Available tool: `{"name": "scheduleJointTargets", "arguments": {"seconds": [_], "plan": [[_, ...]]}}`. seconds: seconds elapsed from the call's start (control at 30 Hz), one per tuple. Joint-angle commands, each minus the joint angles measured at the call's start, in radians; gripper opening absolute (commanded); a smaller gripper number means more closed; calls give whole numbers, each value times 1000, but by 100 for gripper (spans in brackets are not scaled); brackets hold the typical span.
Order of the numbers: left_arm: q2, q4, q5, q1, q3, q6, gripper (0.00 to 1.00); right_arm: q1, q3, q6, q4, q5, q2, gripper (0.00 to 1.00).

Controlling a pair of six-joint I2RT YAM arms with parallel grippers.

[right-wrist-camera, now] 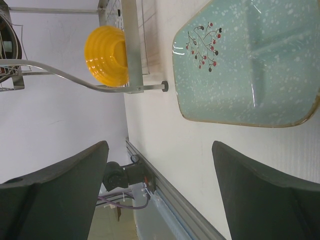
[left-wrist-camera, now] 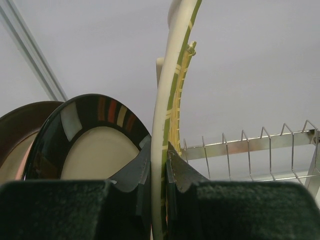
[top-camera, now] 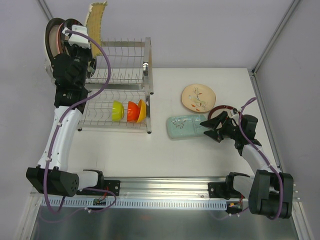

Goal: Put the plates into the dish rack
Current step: Insert the plate into the dish rack

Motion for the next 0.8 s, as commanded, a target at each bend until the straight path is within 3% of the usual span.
{"name": "scheduleJointTargets", "arguments": {"seconds": [0.0, 0.77], "plan": [[-58, 46, 35, 19, -5, 25, 0, 7, 34, -21, 16, -16, -3, 89], [-137, 27, 27, 29, -161, -57, 2, 7, 28, -20, 14, -16, -9, 89]]}}
